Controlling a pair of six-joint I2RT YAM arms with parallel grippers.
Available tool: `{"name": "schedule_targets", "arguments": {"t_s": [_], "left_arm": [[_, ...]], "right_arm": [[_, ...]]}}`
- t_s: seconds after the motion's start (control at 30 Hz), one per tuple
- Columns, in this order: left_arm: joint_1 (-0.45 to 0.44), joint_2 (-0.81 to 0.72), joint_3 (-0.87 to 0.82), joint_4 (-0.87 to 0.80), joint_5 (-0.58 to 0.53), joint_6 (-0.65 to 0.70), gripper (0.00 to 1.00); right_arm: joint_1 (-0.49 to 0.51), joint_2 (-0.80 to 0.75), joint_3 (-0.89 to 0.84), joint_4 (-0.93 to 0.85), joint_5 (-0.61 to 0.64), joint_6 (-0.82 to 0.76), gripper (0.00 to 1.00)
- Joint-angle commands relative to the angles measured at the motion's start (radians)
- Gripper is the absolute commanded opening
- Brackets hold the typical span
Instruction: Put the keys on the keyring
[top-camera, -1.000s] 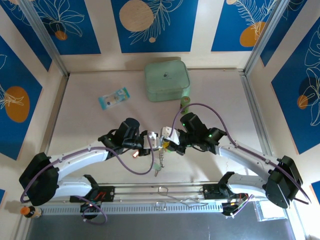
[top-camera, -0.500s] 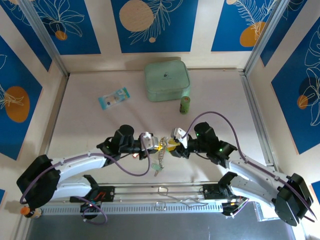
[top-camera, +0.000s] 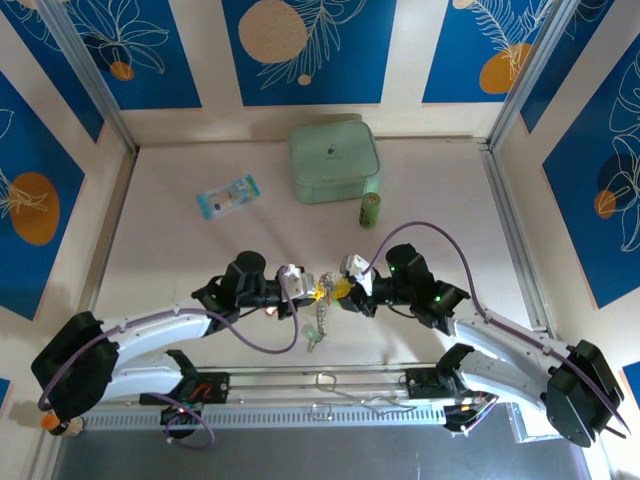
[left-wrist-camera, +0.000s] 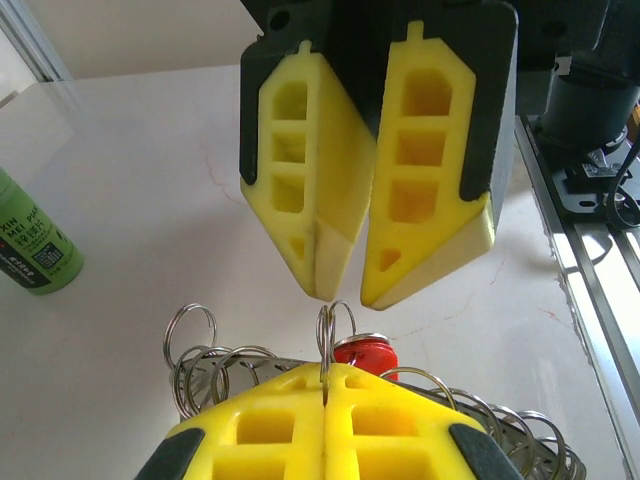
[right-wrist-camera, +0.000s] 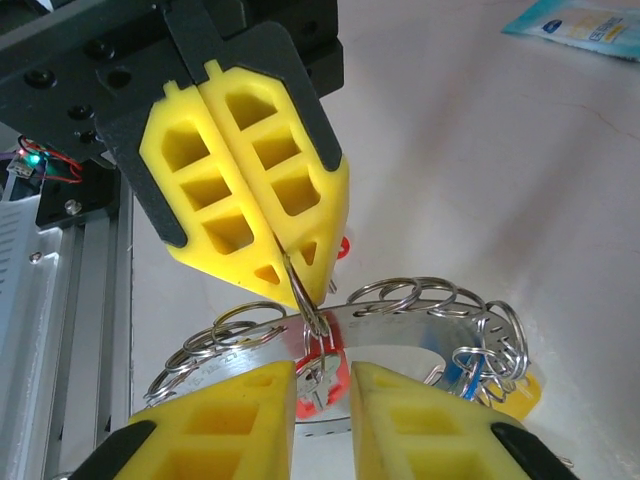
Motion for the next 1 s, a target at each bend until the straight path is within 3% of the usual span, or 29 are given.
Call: {"name": "schedule_targets", "arguments": {"t_s": [0.0,0.43,0.67,0.97], "left_arm": [[0.005,-0.025,-0.004,0.057,0.010,0.008,0.00],[0.006,-0.021,-0.005,0.064,0.028,0.006,0.00],[0.006,-0.024,-0.005,0.071,0.027,0.001,0.00],[0.005,-0.022,-0.010,0.101,0.052,-0.016,0.00]], "right_arm": [[-0.005,0.009,0.028,-0.002,-0.041,-0.006,0.22],[-0.008,0.025,0.043,0.021,-0.068,-0.011,0.14],[-0.011,0.033,0.049,0.008,-0.067,-0.019,0.01],[-0.006,0.112,0.069,-0.038,-0.055,-0.033,0.00]]}}
